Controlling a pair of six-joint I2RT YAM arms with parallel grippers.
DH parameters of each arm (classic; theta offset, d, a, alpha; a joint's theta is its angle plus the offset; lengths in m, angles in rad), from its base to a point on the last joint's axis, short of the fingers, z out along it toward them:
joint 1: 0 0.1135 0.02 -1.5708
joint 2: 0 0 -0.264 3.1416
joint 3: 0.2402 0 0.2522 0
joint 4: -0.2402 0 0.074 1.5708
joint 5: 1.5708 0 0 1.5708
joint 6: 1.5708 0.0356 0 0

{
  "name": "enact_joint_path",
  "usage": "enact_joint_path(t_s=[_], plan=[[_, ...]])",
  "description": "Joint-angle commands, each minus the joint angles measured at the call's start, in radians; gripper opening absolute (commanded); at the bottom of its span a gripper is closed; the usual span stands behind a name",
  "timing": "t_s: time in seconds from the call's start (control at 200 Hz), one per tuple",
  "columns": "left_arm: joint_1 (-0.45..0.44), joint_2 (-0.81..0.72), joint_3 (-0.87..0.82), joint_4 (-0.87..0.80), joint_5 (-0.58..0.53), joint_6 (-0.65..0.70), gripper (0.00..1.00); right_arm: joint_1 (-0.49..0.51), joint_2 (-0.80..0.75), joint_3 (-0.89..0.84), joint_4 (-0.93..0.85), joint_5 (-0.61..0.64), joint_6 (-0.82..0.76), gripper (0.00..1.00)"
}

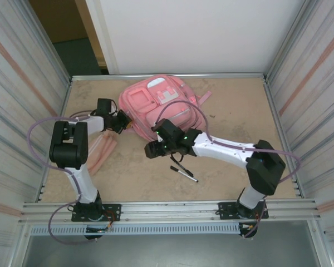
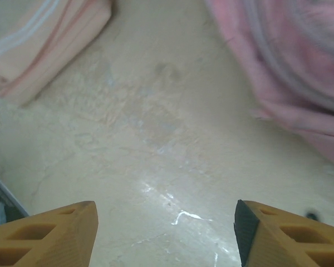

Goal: Pack the student bag

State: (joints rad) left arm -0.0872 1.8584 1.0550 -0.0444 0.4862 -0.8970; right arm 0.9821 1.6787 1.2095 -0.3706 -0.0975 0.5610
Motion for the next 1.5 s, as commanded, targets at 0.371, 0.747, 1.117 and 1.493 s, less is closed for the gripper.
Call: enact_joint_path(t_s=[0.371,0.747,1.117,1.493], plan=[[-0.094,-0.304,-0.008,-0.324,-0.044,0.005,0.0,-0.246,0.168,0.147,-0.152,0.139,-0.085,0.58],[-0.221,-0.415,-0.15,-0.169,-0.091,-0.229,0.0,-0.228,-0.12,-0.149,0.292,0.158,-0.279,0.6],[-0.247,-0.518,-0.145,-0.173,-0.017,-0.284,0.0,-0.057,-0.062,-0.077,0.26,0.094,-0.019,0.62],[-0.25,-0.511,-0.097,-0.171,0.103,-0.328,0.0,0.078,0.037,0.041,0.105,0.427,0.354,0.58]])
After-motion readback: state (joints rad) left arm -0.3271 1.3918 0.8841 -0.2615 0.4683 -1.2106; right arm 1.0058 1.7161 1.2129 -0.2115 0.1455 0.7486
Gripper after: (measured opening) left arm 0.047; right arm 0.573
